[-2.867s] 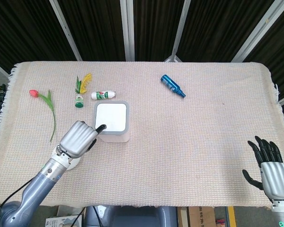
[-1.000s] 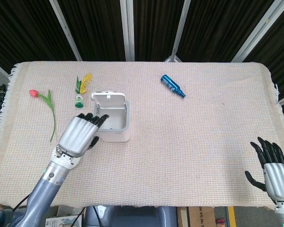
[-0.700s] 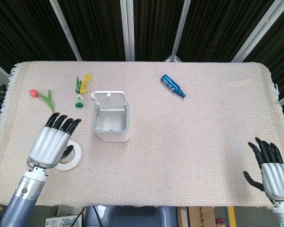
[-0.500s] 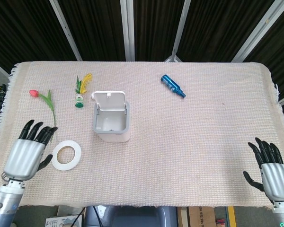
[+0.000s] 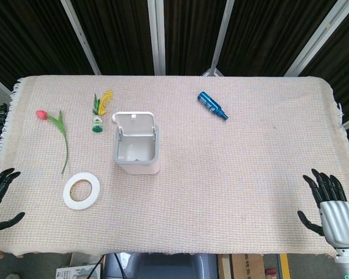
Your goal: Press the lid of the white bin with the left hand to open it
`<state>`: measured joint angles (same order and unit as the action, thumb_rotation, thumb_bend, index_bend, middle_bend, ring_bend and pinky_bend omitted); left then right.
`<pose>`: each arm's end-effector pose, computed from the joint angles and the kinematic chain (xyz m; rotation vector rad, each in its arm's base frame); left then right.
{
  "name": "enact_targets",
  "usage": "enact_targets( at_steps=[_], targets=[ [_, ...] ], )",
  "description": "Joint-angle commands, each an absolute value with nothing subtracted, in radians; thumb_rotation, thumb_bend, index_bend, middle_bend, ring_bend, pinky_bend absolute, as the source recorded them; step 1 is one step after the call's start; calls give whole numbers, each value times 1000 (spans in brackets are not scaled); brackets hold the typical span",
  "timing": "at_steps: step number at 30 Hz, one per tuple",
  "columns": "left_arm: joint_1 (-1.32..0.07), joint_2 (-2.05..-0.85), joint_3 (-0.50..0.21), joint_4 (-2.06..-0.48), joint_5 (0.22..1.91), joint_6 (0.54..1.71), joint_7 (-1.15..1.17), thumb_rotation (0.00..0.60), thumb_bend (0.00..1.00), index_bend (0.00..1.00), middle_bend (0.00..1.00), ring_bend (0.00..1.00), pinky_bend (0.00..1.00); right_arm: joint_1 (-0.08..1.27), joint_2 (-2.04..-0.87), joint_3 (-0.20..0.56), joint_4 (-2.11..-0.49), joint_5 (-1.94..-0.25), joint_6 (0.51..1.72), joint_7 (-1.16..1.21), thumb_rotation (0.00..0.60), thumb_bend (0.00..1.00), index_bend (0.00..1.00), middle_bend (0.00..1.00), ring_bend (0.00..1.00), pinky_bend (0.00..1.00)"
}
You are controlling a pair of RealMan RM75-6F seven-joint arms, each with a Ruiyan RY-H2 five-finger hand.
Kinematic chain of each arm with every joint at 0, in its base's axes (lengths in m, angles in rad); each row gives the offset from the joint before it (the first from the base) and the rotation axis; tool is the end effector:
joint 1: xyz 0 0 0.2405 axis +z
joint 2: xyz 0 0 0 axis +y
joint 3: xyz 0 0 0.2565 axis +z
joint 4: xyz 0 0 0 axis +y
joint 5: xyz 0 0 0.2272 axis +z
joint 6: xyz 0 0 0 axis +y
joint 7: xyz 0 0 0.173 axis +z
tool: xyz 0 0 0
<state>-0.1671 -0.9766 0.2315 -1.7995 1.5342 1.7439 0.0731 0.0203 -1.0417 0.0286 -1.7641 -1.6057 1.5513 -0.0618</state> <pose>-0.2834 0.1708 0.1739 -1.4399 -0.8375 -0.9150 -0.2855 -0.1851 0.1546 1.4107 -0.8758 0.9555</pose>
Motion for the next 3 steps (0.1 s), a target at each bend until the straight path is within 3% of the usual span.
enact_targets(
  at_steps=[1,3],
  targets=[
    [-125,-981,210,-1751,1565,1781,16,600,186,150,97,0,0,21,-1041,30,-1764,-1604,1551,-58,600,267,138,19,0,28],
    [-115,-976,200,-1745,1556,1787,2,600,186,150,97,0,0,22,-1041,31,-1763,-1602,1549,-56,600,268,138,19,0,28]
  ],
)
